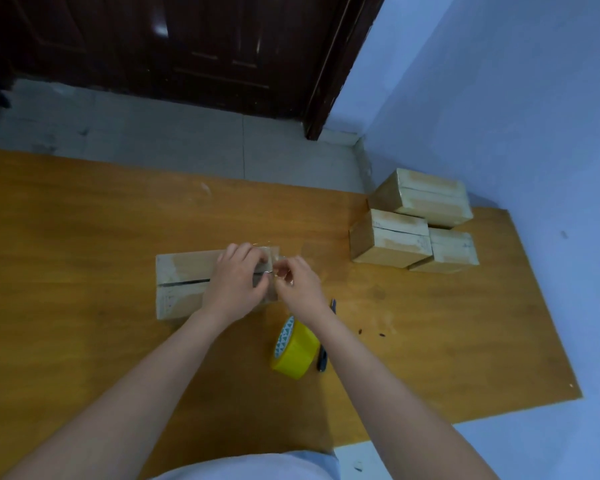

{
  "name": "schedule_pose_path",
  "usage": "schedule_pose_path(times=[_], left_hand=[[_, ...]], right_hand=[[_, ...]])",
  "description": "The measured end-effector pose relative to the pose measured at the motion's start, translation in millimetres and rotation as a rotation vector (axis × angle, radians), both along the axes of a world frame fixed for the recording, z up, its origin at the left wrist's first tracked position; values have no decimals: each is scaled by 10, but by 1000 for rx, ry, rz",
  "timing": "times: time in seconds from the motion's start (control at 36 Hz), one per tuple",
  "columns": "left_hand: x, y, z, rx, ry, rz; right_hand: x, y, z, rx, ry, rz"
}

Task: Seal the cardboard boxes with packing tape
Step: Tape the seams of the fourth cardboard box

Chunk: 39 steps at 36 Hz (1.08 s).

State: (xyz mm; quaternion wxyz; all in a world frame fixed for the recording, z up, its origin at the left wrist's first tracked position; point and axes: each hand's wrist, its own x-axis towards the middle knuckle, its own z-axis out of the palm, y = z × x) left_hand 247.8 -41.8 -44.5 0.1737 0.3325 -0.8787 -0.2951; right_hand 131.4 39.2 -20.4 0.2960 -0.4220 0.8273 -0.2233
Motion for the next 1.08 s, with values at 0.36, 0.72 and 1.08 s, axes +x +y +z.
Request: schedule_pose_path(times=[0.36,0.72,1.08], left_hand=[[-35,-84,126,109,-56,65],[-261,-605,240,13,-523,-172],[-228,-639,202,152,-668,-221]], right_hand=[[-196,-236,181,23,-1,-92],[-245,-214,98,-17,-75,-102],[-341,-331,-1,48,-42,125]])
